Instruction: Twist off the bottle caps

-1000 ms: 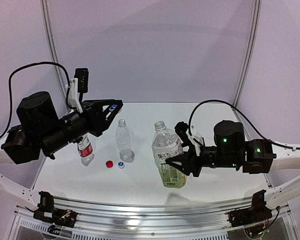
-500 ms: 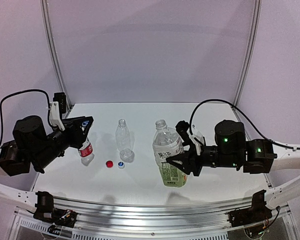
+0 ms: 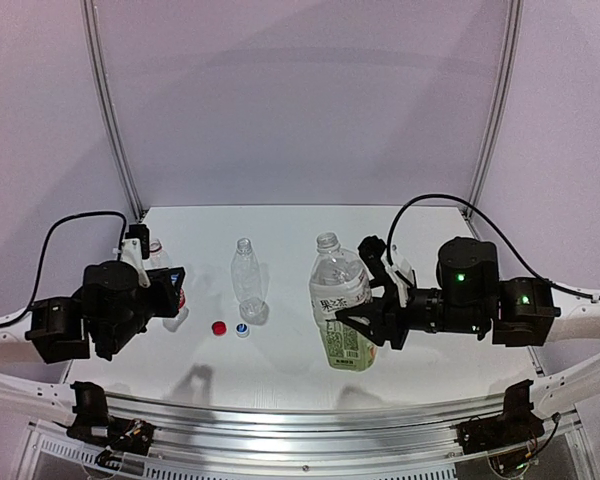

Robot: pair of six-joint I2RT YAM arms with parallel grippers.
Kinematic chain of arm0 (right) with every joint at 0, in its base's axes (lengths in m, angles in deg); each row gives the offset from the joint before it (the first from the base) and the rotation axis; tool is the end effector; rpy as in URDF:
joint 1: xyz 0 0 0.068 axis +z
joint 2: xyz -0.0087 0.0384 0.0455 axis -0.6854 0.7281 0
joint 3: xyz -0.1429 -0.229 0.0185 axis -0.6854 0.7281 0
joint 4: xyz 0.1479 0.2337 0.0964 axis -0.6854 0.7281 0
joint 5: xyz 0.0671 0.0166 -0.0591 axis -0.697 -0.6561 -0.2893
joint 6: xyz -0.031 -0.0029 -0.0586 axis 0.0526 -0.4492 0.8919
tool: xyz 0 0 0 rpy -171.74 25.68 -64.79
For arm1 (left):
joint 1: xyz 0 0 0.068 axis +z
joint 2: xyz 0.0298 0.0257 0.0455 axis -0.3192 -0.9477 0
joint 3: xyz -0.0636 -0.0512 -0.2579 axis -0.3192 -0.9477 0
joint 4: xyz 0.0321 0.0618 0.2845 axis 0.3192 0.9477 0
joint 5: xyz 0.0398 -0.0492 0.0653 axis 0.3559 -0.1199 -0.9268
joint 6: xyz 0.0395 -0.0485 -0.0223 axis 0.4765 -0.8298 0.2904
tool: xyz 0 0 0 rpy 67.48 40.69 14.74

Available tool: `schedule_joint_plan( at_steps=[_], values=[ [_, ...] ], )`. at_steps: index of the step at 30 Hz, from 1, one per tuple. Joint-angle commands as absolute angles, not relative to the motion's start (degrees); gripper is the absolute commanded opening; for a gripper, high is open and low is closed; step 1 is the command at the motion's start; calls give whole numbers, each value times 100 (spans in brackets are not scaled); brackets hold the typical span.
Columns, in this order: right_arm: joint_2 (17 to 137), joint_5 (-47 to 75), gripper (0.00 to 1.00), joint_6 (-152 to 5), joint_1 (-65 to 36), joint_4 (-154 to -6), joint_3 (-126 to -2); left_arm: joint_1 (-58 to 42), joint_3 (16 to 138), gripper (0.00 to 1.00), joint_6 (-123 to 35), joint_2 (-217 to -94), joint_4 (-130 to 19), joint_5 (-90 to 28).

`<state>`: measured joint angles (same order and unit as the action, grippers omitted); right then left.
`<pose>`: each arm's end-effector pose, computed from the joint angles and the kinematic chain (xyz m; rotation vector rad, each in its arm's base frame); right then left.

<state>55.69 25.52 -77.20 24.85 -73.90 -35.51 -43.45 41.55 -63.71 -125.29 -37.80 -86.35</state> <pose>0.1124 0.2696 0.2956 -0.9221 1.7788 0.8386 0.1367 -0.1758 0.2742 -0.0097 1.8621 -0.3116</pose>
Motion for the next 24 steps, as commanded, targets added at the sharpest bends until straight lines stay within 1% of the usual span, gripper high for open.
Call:
schedule_joint_plan(
  at_steps=[1, 6, 11, 17, 24],
  values=[
    [5405, 2630, 10, -7739, 2493, -7547, -3546, -4112, 3705, 22, -6809, -12645, -4094, -8468],
    [5353, 2648, 10, -7719, 2488, -7597, -3507, -3870, 3263, 22, -7166, -12829, -4445, -8385],
    [5334, 2648, 10, -7718, 2490, -7588, -3502, -3762, 3026, 23, -7425, -13323, -4776, -8502],
    [5304, 2651, 10, -7724, 2491, -7572, -3497, -3609, 2984, 22, -7607, -14156, -5154, -8417],
    [5250, 2631, 10, -7734, 2489, -7546, -3497, -3398, 3119, 23, -7673, -15018, -5314, -8049]
  ],
)
